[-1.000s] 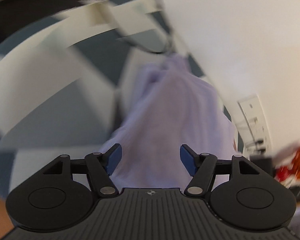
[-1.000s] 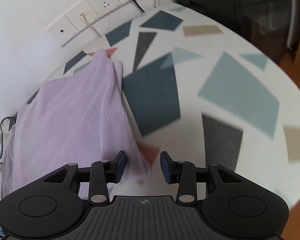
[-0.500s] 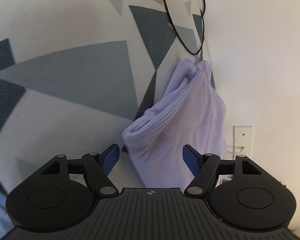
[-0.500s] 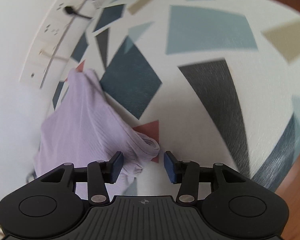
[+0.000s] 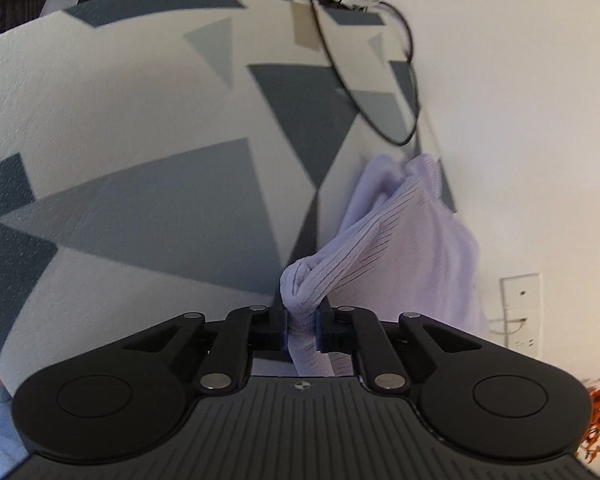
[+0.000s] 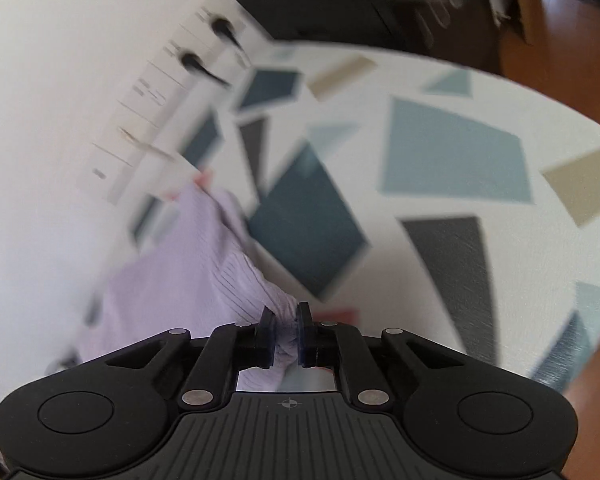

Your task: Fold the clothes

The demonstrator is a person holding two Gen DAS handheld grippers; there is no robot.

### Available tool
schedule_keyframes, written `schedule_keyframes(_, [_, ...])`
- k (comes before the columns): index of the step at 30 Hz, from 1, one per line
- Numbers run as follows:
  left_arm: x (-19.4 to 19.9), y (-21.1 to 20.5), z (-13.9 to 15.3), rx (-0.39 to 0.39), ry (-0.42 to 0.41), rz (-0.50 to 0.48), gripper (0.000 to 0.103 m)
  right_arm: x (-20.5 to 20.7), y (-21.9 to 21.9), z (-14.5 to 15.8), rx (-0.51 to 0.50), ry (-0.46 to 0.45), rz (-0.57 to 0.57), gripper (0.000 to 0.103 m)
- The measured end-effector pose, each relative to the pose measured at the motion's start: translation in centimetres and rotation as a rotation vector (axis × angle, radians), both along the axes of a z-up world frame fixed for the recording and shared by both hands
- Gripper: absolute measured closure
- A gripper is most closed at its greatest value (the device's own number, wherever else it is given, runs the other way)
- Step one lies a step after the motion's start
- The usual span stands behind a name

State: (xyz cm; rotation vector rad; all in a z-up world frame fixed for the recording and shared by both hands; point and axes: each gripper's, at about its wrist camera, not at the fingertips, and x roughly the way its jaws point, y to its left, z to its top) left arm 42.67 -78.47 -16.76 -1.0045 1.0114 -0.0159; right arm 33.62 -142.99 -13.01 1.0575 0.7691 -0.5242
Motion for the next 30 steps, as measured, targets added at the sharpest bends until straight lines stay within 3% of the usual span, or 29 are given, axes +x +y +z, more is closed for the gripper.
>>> schedule_keyframes(4, [-0.2,0.1,0.0,0.0,0.004,-0.027,0.087,-0.5,0.7,-2.7,0.05,0.051,-0.034,0.093])
schedule_keyframes(7, [0.3,-0.3,0.6,0.066,0.043,-0.065,0.064,-0.4,0.7,-2.5,0.056,0.074,-0.051,0.074])
schedule_keyframes(8, [0.3,-0.4,1.1,0.088,0.039,-0.073,0.051,-0.4,0.5,-2.3,0.061,0.083,-0.061,0.065])
schedule_keyframes(10, [0.4,-0.5,2.0,0.131,0.032,-0.088,0.027,-0.4,0.0,-1.8,0.065,0.07,-0.087,0.061])
schedule_keyframes(12, [0.4,-0.8,3.0,0.186,0.003,-0.119,0.025,0.0,-0.3,-0.8,0.03,0.061,-0.09,0.036])
schedule_keyframes(13, [0.5,-1.0,3.5,0.213,-0.02,-0.143,0.023,0.4,-0.3,-0.2,0.003,0.062,-0.083,0.03])
schedule_keyframes(15, [0.7,-1.7,4.6,0.262,-0.078,-0.205,0.016,1.3,-0.1,1.0,-0.062,0.068,-0.043,0.003])
schedule_keyframes(21, [1.5,-4.6,8.0,0.45,-0.263,-0.368,0.005,4.5,1.5,4.2,-0.176,0.042,0.127,0.001])
schedule_keyframes(25, [3.5,-6.0,8.9,0.481,-0.359,-0.431,0.005,6.3,3.2,6.0,-0.282,0.027,0.223,0.001])
schedule_keyframes(27, [5.0,-6.7,8.5,0.479,-0.373,-0.46,0.005,6.8,3.8,6.5,-0.297,0.018,0.25,0.001])
schedule_keyframes(30, [7.5,-7.8,7.4,0.487,-0.333,-0.497,0.006,7.2,4.1,5.9,-0.295,0.038,0.254,0.001])
